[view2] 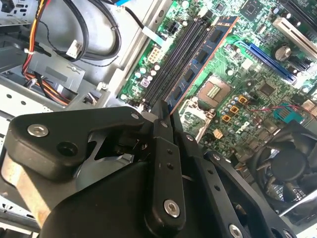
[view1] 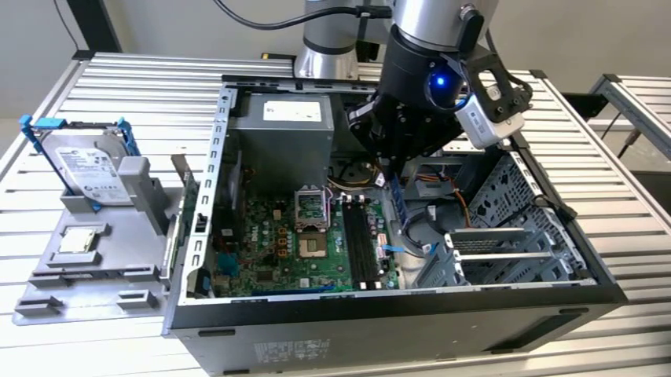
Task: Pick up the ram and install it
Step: 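Insert the ram into the slot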
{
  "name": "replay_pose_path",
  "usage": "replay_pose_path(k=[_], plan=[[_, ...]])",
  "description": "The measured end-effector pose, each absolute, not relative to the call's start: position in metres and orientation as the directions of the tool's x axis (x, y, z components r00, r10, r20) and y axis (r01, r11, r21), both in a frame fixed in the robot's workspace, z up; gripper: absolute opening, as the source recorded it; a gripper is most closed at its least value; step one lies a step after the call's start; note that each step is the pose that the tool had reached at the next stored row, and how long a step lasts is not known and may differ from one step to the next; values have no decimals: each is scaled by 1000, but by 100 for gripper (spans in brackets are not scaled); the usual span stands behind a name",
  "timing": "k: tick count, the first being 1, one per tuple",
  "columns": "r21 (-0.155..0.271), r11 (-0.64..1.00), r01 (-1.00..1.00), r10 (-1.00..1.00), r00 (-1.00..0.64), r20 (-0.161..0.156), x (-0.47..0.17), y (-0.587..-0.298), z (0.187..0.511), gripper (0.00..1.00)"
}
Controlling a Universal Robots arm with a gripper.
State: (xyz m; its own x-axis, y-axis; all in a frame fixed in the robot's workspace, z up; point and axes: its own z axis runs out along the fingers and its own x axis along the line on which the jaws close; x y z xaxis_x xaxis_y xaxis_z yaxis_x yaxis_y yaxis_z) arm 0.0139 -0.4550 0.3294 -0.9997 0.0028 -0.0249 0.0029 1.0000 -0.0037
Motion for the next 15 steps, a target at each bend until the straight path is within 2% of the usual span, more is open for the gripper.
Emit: replay_pose_path(k=[15], plan=[[-4,1000,7,7,-1000,-25,15,-455,313,0]])
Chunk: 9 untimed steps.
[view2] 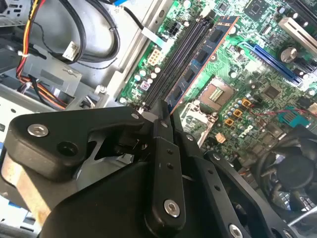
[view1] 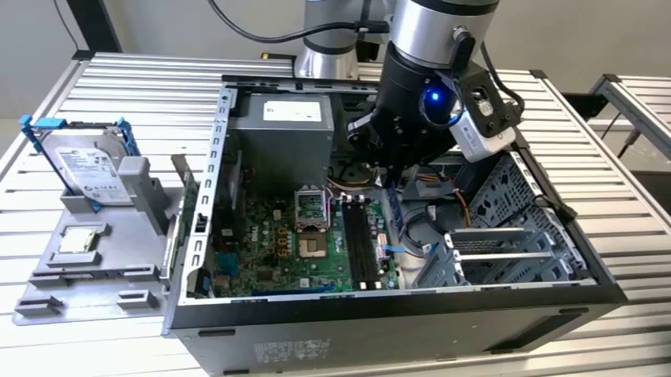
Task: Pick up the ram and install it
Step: 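Insert the ram into the slot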
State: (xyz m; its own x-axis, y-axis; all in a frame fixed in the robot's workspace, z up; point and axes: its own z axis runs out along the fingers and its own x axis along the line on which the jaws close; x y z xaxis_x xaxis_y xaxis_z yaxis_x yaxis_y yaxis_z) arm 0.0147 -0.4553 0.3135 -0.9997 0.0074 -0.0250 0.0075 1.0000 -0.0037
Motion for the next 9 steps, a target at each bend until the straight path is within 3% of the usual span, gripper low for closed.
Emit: replay_pose_path(k=[9], plan=[[-4,1000,14,14,-1000,-26,16,-456,297,0]])
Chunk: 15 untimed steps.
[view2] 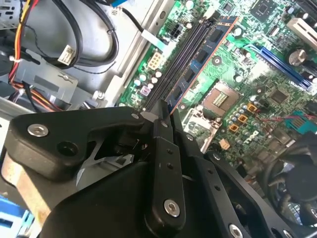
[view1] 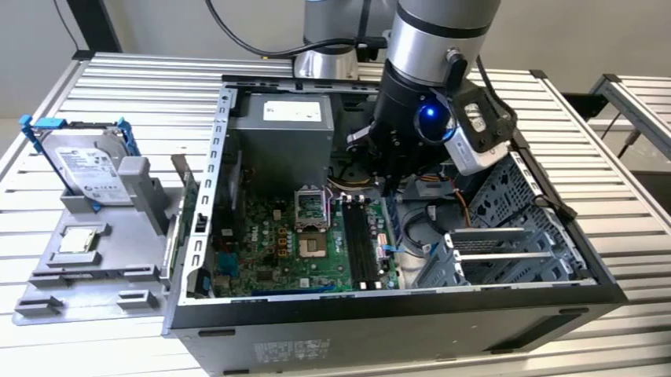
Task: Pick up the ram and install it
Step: 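Insert the ram into the slot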
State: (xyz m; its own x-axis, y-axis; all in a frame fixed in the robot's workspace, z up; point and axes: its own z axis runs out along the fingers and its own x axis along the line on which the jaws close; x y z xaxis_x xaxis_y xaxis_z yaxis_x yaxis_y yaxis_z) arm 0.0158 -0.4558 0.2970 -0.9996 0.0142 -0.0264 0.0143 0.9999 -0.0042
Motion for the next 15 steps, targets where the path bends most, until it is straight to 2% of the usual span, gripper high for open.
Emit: replay_pose_path(k=[15], plan=[[-4,1000,23,23,-999,-27,16,-456,272,0]])
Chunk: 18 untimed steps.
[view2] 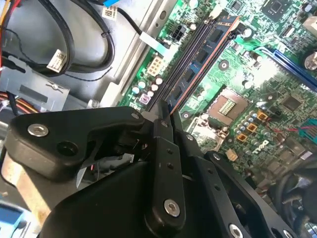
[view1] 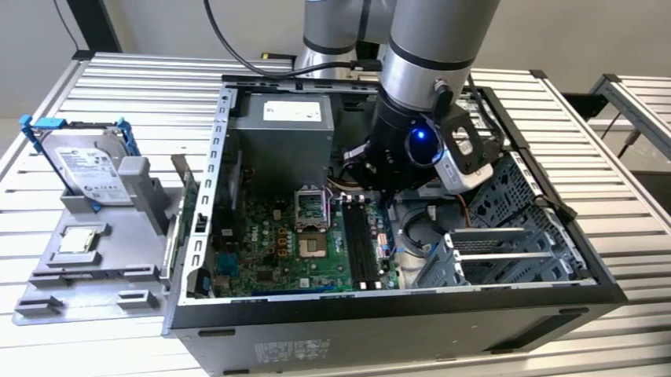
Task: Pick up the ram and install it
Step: 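Insert the ram into the slot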
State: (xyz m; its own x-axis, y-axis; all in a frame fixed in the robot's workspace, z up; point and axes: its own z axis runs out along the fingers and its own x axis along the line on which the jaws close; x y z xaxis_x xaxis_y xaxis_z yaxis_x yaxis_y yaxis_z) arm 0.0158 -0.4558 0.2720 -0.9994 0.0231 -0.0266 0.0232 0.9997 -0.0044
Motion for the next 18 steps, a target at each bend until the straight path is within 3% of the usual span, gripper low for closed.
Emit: replay_pose_path(k=[18], plan=[[-9,1000,22,22,-999,-26,15,-456,246,0]])
